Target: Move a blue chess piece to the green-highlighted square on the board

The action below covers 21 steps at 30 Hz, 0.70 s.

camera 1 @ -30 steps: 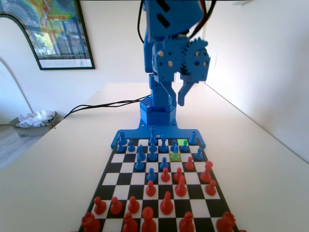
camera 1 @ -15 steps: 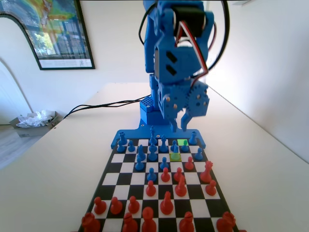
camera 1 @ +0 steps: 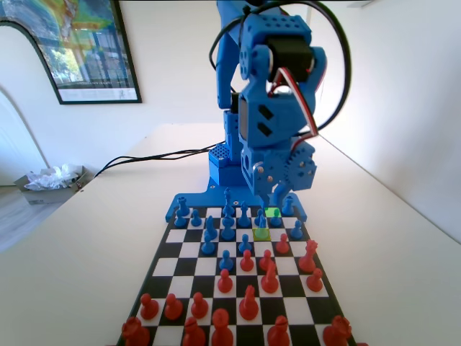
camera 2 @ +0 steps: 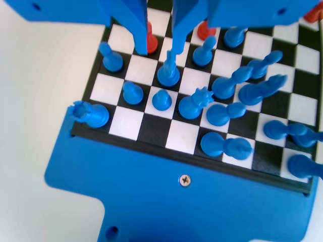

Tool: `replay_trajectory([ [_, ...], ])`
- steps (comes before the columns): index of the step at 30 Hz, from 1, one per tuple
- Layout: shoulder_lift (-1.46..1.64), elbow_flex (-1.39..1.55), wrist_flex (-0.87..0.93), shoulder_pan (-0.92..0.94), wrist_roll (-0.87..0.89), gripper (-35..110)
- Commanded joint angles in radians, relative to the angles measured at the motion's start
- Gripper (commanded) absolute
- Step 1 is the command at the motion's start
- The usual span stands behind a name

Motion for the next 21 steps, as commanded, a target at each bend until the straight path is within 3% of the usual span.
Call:
replay_trajectory([
  [1, 0.025, 0.018, -0.02, -0.009, -0.021, 9],
  [21, 0.011, 0.043, -0.075, 0.074, -0.094, 9],
])
